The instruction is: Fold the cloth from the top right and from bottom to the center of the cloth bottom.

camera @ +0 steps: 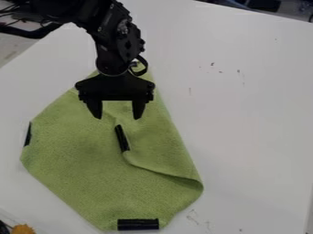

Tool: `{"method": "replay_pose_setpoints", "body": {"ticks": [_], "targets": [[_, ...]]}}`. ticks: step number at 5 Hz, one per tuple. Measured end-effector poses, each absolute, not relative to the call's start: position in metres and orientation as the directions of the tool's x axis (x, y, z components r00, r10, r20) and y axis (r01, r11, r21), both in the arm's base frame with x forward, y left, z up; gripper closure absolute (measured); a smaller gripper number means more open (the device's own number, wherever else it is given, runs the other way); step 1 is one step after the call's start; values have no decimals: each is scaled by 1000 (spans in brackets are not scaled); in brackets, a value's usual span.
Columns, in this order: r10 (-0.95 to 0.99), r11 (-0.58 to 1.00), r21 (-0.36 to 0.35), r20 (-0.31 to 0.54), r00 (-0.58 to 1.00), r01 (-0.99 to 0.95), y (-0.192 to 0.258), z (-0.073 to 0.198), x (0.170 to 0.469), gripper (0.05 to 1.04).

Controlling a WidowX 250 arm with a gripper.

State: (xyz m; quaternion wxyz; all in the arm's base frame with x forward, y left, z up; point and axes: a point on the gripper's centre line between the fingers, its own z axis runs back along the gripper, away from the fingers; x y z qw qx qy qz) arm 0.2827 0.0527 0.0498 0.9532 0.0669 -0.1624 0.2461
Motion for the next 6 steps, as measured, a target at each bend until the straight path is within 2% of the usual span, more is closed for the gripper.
{"method": "replay_pose_setpoints", "body": {"ticks": [2, 3, 4, 6], "targets": [[477, 848, 78, 316, 820, -524, 37, 41, 269, 83], [542, 798, 76, 341, 768, -598, 21, 51, 249, 83], [619, 737, 56, 342, 707, -673, 0, 52, 214, 83], [696, 686, 12, 282, 660, -728, -28, 36, 171, 83]]}}
